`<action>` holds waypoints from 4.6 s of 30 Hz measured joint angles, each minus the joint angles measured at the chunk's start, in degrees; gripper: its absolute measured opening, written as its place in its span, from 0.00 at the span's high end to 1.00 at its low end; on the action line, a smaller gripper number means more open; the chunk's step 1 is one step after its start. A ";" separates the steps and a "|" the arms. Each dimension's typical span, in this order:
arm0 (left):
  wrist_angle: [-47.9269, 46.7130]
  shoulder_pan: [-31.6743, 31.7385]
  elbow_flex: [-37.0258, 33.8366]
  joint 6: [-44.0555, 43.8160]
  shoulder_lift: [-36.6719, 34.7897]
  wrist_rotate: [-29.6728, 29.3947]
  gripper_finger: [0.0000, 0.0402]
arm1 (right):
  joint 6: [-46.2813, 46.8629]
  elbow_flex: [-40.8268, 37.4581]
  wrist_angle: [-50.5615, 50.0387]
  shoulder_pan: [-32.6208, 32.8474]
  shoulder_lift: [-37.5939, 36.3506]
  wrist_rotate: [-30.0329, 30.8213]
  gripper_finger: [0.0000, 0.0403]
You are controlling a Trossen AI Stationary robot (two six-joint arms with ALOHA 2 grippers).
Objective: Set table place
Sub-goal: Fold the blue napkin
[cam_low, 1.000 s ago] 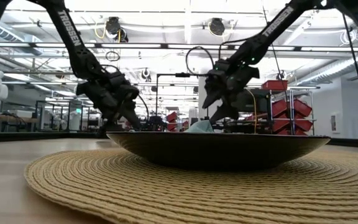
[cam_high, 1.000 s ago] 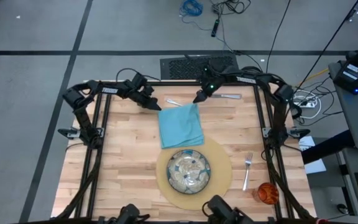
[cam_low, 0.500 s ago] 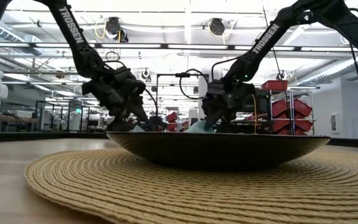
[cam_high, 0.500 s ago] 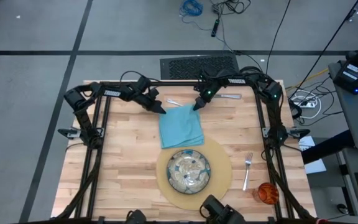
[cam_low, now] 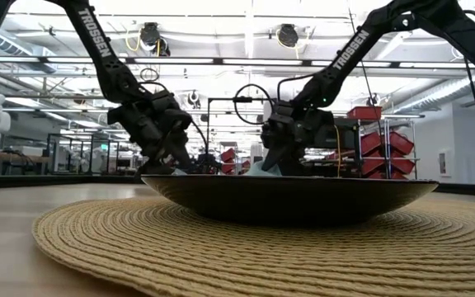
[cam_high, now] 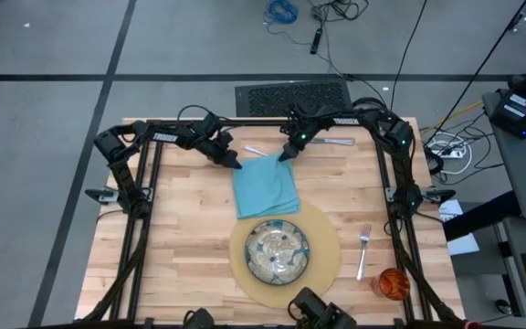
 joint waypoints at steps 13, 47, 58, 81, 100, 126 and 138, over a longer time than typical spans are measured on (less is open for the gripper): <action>0.16 0.00 0.00 4.11 0.00 -0.23 0.93 | -1.32 0.00 0.25 -0.07 -0.04 -0.09 0.95; 1.00 -2.75 6.62 13.44 -0.02 -8.06 1.00 | 1.30 0.54 -4.33 0.64 -5.90 8.06 1.00; 0.41 -3.92 6.62 14.13 0.09 -12.46 1.00 | 3.61 9.38 -5.66 4.93 -5.90 8.00 1.00; 5.51 -5.65 6.84 15.56 5.53 -14.15 1.00 | 3.41 14.75 -13.16 5.41 -2.64 16.86 1.00; 1.92 -4.87 8.39 19.87 -0.98 -12.85 1.00 | -0.44 14.73 -16.44 3.63 -2.69 21.33 1.00; -7.02 -3.02 11.01 24.07 -18.06 -18.24 1.00 | -2.50 14.69 -14.77 3.56 -14.11 22.54 1.00; -24.50 -13.03 15.53 27.16 -24.30 -30.06 1.00 | -2.93 14.65 -21.08 10.24 -22.04 24.05 1.00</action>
